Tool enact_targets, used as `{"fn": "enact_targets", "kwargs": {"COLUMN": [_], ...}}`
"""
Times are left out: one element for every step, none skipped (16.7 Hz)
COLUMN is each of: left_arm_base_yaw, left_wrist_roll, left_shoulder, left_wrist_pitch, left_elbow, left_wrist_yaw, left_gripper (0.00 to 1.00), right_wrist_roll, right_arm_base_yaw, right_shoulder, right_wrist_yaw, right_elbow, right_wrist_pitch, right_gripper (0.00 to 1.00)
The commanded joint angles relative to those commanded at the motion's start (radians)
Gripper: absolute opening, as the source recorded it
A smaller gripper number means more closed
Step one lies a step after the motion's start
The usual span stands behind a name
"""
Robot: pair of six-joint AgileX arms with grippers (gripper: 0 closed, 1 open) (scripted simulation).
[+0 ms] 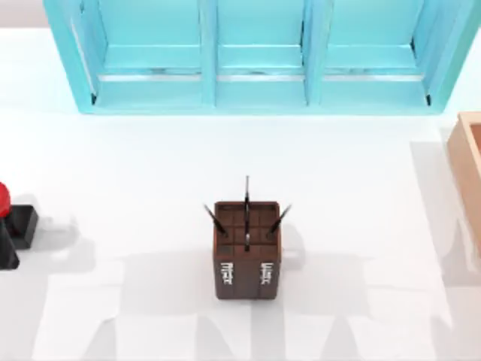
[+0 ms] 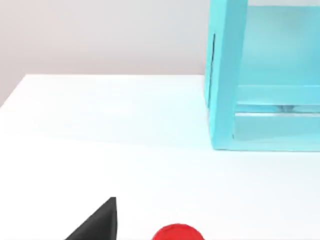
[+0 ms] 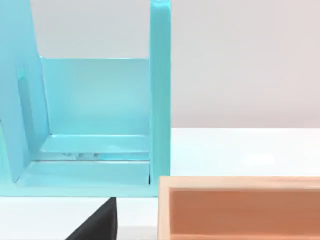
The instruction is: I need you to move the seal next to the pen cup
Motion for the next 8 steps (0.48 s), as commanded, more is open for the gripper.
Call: {"fn": "enact_targets", "kwargs": {"left_arm_base_yaw": [0.003,0.006,0.009,0.012,0.015,0.018,0.022,0.025], "left_wrist_roll": [0.004,0.007,0.011,0.015,0.020,0.024,0.028,0.032], "left_shoulder": [0.074,0.159,0.254,0.356,0.463,0.573,0.682,0.788], "left_wrist_pitch": [-0.056,-0.116,-0.181,-0.249,-0.320,-0.392,-0.464,-0.536], "left_elbow": [0.069,0.143,0.221,0.302,0.384,0.466,0.548,0.628], "left_wrist_yaw": [0.000,0.000,0.000,0.001,0.001,0.001,0.002,0.003], "left_gripper": [1.00,1.00,1.00,1.00,1.00,1.00,1.00,1.00], "right_wrist_roll": [0.000,0.000,0.000,0.000,0.000,0.000,0.000,0.000], "right_arm_base_yaw": [0.000,0.000,0.000,0.000,0.000,0.000,0.000,0.000], "right_shoulder": [0.000,0.000,0.000,0.000,0.000,0.000,0.000,0.000], "right_wrist_yaw": [0.000,0.000,0.000,0.000,0.000,0.000,0.000,0.000], "right_elbow": [0.000,0.000,0.000,0.000,0.000,0.000,0.000,0.000], "right_wrist_pitch": [0.000,0.000,0.000,0.000,0.000,0.000,0.000,0.000], "right_gripper": [1.00,1.00,1.00,1.00,1.00,1.00,1.00,1.00]}}
